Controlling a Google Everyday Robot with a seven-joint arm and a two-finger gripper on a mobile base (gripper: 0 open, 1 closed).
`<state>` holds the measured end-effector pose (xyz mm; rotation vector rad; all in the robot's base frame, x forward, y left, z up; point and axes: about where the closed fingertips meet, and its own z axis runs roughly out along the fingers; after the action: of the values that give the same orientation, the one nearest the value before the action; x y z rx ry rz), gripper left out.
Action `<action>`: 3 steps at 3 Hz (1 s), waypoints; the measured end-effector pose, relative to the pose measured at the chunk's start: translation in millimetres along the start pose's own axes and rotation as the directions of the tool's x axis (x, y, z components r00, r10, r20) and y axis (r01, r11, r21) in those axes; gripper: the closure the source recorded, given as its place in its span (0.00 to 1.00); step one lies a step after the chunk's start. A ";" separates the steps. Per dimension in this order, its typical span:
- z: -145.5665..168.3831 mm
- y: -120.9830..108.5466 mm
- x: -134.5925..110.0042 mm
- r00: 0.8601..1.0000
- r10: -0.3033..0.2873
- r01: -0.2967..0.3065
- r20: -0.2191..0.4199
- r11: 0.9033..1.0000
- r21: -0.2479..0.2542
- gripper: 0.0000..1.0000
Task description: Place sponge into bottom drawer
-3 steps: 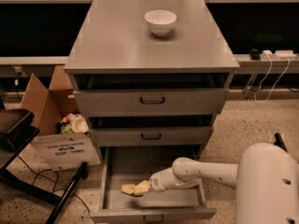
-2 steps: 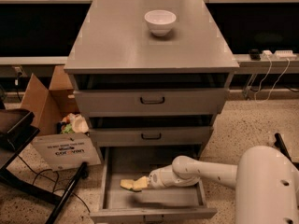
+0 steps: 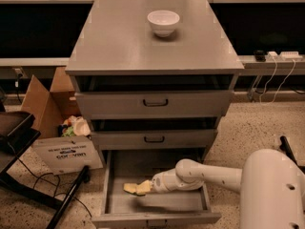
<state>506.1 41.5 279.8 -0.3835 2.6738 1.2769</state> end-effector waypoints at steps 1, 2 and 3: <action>0.0 0.0 0.0 1.000 0.000 0.000 0.000 1.000 0.000 0.19; 0.1 0.1 0.1 1.000 0.000 0.000 0.000 1.000 0.000 0.00; 0.5 2.2 0.9 1.000 -0.003 0.003 0.000 1.000 -0.002 0.00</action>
Offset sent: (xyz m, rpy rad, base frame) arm 0.0000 0.0000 0.0000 0.0000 0.0000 0.0000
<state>504.5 43.1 280.9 -0.3881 2.6706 1.2794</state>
